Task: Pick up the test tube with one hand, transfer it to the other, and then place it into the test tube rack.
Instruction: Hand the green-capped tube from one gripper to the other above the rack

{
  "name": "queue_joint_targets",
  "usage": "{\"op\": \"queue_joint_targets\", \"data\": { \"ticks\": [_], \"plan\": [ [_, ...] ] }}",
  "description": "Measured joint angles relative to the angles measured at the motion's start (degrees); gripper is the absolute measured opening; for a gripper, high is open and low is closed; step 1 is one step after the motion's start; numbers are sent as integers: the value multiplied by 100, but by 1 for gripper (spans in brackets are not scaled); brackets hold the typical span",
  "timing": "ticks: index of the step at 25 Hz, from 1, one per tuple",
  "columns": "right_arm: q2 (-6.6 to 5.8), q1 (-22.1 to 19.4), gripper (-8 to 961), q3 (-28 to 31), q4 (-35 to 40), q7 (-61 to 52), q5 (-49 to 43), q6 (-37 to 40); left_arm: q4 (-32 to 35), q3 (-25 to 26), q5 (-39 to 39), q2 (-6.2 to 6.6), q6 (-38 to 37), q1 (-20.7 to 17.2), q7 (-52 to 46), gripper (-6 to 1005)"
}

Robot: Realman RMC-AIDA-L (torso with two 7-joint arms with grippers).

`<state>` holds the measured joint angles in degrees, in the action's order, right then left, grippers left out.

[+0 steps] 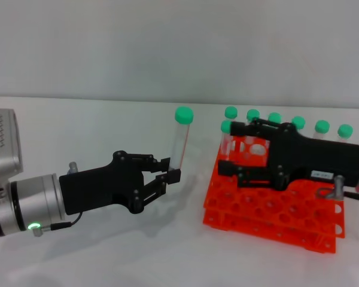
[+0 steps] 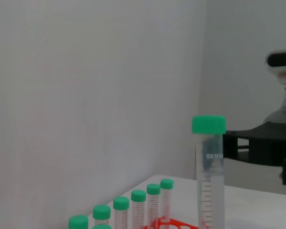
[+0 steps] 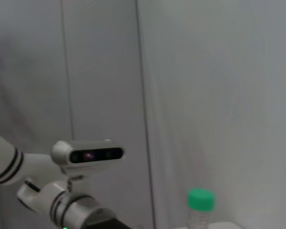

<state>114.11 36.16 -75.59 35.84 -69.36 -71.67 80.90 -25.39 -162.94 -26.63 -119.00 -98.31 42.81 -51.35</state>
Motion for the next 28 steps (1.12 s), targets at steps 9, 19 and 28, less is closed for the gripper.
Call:
{"op": "queue_joint_targets", "data": {
  "ticks": [9, 19, 28],
  "plan": [
    [150, 107, 853, -124, -31, -171, 126, -6, 198, 0, 107, 0, 4, 55, 267, 216],
    [181, 117, 835, -265, -101, -188, 384, -20, 501, -1, 265, -9, 117, 75, 536, 241],
    [192, 112, 643, -616, -114, -156, 589, -233, 563, -1, 297, -9, 136, 79, 601, 263]
  ]
}}
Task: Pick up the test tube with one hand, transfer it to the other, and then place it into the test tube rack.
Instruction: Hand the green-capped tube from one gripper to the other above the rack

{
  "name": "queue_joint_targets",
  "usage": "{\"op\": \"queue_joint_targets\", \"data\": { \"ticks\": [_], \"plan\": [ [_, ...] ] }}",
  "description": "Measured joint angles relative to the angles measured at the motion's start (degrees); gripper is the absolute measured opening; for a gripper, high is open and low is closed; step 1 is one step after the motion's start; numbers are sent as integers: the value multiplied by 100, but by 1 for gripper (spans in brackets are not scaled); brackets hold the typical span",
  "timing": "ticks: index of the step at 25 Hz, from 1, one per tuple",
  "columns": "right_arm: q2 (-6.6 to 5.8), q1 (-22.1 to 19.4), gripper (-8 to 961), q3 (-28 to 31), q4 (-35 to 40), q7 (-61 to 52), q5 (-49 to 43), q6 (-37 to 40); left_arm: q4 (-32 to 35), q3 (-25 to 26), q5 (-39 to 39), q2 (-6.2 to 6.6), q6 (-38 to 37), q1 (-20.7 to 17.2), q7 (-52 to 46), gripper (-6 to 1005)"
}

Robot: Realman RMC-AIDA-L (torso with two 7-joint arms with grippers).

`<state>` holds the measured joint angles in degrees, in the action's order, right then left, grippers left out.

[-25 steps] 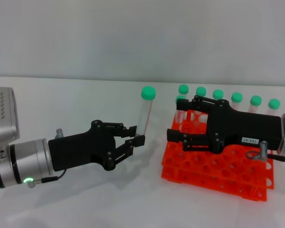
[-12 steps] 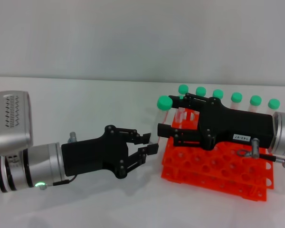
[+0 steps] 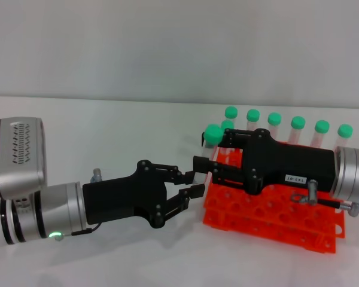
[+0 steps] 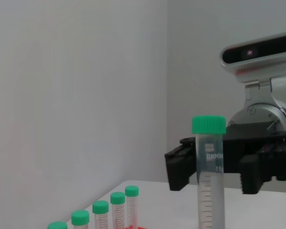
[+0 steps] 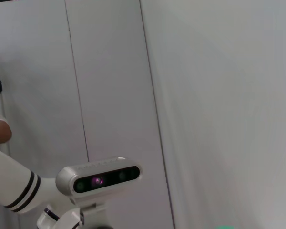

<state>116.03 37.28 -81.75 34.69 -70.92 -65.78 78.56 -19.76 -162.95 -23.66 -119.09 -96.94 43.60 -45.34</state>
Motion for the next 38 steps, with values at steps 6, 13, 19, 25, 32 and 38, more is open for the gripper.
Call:
{"op": "queue_joint_targets", "data": {
  "ticks": [6, 13, 19, 25, 32, 38],
  "plan": [
    [5, -23, 484, -12, 0, 24, 78, -4, 47, 0, 0, 0, 54, 0, 39, 278],
    [8, -36, 354, -115, 2, 139, 139, -38, 89, 0, 1, 0, 142, -7, 68, 295],
    [8, -17, 265, -204, 15, 154, 147, -118, 93, 0, 1, 0, 150, -2, 69, 309],
    [12, -41, 216, -219, 25, 261, 194, -129, 134, 1, -8, -5, 161, 0, 70, 324],
    [16, -46, 214, -236, 10, 302, 280, -133, 246, 1, -36, -9, 347, -14, 70, 341],
    [16, -47, 211, -236, 3, 305, 285, -133, 254, 0, -57, -9, 357, -61, 34, 356]
  ]
}}
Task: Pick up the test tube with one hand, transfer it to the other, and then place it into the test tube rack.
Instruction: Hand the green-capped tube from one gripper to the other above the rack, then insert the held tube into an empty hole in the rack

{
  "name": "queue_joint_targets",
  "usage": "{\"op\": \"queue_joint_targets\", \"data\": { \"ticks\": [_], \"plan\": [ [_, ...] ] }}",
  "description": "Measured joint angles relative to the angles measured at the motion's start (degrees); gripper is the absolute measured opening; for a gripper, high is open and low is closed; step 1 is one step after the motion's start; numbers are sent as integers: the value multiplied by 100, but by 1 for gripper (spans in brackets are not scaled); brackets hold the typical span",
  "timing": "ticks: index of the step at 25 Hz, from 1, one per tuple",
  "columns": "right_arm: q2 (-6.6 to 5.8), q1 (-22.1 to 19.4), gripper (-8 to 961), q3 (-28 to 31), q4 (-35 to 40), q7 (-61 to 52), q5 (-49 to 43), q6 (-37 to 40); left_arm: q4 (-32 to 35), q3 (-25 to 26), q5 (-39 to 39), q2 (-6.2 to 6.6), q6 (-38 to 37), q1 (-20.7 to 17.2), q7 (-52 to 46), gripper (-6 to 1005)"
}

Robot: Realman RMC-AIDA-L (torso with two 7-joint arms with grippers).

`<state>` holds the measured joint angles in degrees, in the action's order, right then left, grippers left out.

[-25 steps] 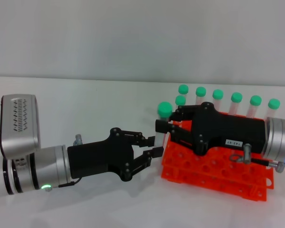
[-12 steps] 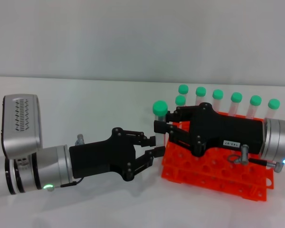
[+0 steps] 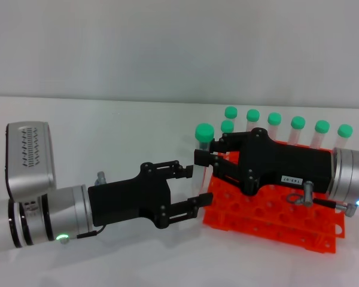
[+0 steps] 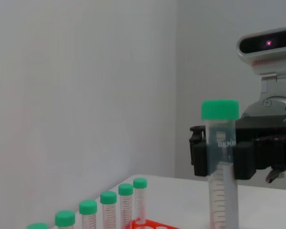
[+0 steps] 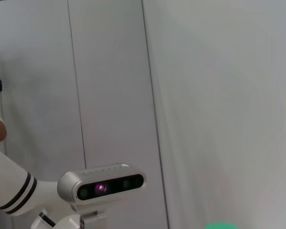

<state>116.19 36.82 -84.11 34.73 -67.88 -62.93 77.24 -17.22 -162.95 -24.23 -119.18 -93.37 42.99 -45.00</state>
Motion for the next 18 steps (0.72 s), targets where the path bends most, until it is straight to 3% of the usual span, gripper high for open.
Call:
{"op": "queue_joint_targets", "data": {
  "ticks": [2, 10, 18],
  "plan": [
    [-1, -4, 210, 0, -1, 7, 0, -2, 0, 3, -38, 3, -17, -61, -11, 361],
    [-10, -41, 207, 39, -2, 213, 58, -160, -102, 9, -965, 28, -229, -804, 31, 806],
    [-3, -139, 218, 7, -2, 915, 478, -716, -236, 13, -2174, 24, -423, -1714, 164, 876]
  ]
}}
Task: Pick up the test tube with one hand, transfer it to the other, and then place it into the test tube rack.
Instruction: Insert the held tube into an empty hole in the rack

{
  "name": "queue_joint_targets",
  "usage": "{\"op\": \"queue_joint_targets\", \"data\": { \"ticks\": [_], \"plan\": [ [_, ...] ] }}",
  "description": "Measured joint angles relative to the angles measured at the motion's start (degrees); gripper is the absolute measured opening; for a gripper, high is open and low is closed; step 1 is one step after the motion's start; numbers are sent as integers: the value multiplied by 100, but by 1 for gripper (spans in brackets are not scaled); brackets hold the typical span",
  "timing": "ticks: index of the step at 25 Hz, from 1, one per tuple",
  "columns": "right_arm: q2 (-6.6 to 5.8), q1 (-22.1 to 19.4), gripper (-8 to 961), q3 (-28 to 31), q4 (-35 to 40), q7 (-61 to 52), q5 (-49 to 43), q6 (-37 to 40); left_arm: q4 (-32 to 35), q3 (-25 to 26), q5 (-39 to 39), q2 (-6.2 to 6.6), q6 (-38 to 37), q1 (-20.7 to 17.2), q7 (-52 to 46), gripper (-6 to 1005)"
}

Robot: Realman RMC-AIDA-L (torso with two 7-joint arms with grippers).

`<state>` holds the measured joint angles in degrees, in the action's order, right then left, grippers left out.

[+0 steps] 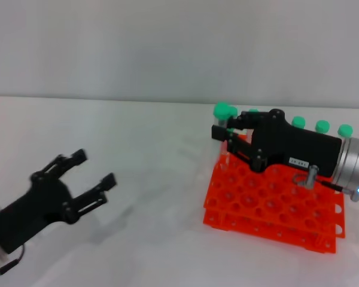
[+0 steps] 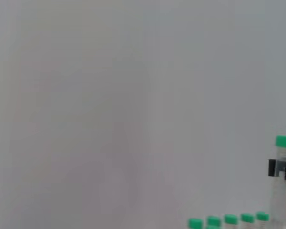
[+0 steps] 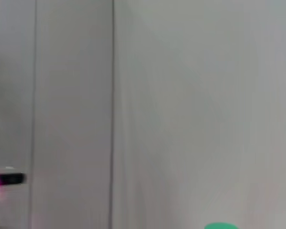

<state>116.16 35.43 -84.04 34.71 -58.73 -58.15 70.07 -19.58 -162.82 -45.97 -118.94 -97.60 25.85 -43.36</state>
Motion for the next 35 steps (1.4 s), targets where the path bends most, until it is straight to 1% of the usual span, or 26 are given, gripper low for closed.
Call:
{"op": "queue_joint_targets", "data": {
  "ticks": [2, 5, 10, 13, 18, 19, 20, 21, 25, 35],
  "plan": [
    [1, -3, 221, -3, 1, 153, 79, -177, 21, 2, -152, -9, 0, -135, 60, 876],
    [2, -12, 225, -53, -30, 468, 285, -435, 48, 8, -255, -17, 34, -231, 109, 876],
    [3, 31, 232, -299, -366, 1023, 867, -597, 130, 12, -281, -23, 185, -199, 110, 876],
    [3, 149, 236, -599, -548, 1225, 1185, -800, 230, 15, -287, -9, 229, -185, 121, 876],
    [3, 216, 242, -1393, -610, 1908, 2147, -1358, 272, 16, -345, -19, 260, -170, 254, 876],
    [3, 219, 244, -1512, -625, 2066, 2329, -1406, 298, 15, -351, -19, 275, -167, 281, 876],
    [3, 219, 245, -1512, -625, 2066, 2329, -1406, 326, 15, -359, -19, 290, -164, 304, 876],
    [2, 231, 246, -1766, -651, 2353, 2727, -1503, 344, 14, -364, -18, 301, -162, 322, 876],
    [3, 234, 252, -1884, -659, 2488, 2903, -1634, 359, 13, -398, -20, 351, -147, 346, 876],
    [-29, 220, 265, -1841, -630, 2493, 2916, -2088, 358, 13, -412, -18, 407, -150, 346, 876]
  ]
}}
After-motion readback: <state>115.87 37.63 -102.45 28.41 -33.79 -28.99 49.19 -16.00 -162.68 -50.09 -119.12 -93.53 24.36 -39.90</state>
